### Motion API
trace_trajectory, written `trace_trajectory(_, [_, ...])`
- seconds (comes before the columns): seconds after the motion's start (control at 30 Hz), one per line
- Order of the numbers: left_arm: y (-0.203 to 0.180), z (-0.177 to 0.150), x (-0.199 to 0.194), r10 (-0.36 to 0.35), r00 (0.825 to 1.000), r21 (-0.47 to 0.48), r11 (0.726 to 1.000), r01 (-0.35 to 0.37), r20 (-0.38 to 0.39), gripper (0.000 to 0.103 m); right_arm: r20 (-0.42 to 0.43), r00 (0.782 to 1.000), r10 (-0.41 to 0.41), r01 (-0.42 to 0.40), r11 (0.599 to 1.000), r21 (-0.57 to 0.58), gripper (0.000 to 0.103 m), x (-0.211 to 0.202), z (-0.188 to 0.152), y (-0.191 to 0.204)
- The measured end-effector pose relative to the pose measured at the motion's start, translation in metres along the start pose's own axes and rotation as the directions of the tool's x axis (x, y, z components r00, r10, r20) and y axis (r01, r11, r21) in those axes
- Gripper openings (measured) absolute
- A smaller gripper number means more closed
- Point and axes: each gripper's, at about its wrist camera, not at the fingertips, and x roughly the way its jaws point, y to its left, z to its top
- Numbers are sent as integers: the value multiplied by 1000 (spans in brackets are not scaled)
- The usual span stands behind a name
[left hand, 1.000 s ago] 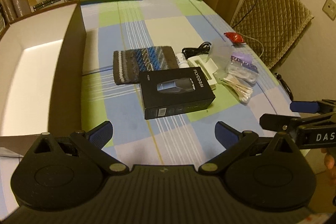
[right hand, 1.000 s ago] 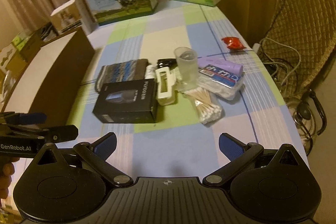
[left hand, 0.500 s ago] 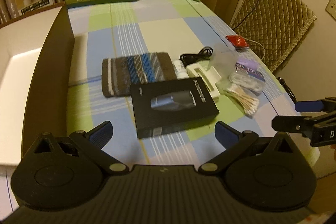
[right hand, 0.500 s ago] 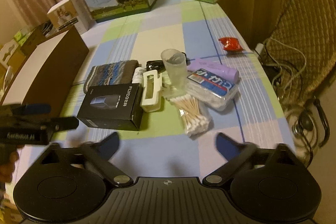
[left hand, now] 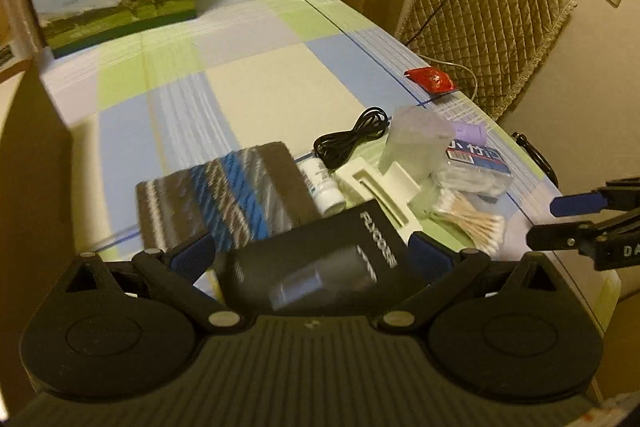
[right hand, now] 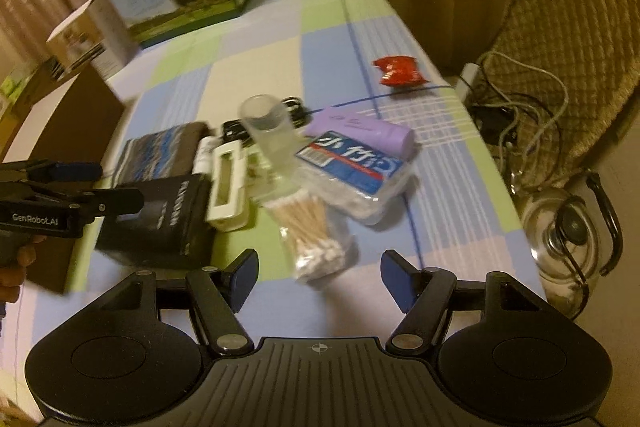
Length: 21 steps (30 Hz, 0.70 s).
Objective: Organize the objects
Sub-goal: 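Grasp the black FLYCO box with left gripper while right gripper grasps red candy packet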
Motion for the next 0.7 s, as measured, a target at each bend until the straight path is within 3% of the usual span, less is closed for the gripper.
trace_trajectory(0.3, [16, 7, 43, -124, 987, -96, 989, 114, -105, 101, -23, 999, -23, 24, 999, 46, 66, 2, -4, -14])
trace_trajectory(0.6, [-7, -50, 4, -170, 977, -128, 980, 154, -129, 101, -47, 999, -12, 15, 998, 63, 67, 6, -10, -21])
trace_trajectory(0.7, [-21, -61, -5, -139, 982, -109, 986, 125, -130, 101, -54, 999, -7, 10, 998, 57, 67, 7, -12, -22])
